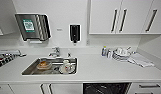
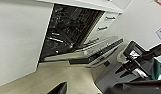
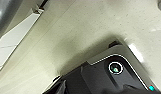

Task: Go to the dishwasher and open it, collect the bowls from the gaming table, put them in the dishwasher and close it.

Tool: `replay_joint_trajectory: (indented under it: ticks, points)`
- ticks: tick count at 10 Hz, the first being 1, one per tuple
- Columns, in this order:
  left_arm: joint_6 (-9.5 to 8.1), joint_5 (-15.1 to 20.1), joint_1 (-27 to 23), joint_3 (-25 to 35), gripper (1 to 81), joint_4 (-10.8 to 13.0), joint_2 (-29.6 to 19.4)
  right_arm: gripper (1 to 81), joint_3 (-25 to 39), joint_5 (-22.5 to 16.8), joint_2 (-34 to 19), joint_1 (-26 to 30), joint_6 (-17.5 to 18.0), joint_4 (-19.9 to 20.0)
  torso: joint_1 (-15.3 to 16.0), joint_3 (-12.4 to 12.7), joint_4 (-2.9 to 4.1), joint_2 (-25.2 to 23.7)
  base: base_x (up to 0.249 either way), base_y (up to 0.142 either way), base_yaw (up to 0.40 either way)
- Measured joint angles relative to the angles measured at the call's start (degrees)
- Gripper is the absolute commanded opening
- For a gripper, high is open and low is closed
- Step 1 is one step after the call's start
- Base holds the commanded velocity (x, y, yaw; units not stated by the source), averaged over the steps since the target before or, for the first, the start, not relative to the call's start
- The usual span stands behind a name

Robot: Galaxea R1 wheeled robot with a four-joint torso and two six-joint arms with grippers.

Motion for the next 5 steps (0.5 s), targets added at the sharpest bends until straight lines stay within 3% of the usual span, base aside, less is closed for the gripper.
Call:
replay_joint_trajectory:
  ticks: [5]
  points:
    - [-0.46, 0.72, 7.2, -18.64, 81.1, -0.56, 11.26, 81.1, -9.52, -0.13, 5.21, -1.48, -16.69, -0.16, 0.0, 0.0, 0.0, 0.0, 0.0, 0.0, 0.0]
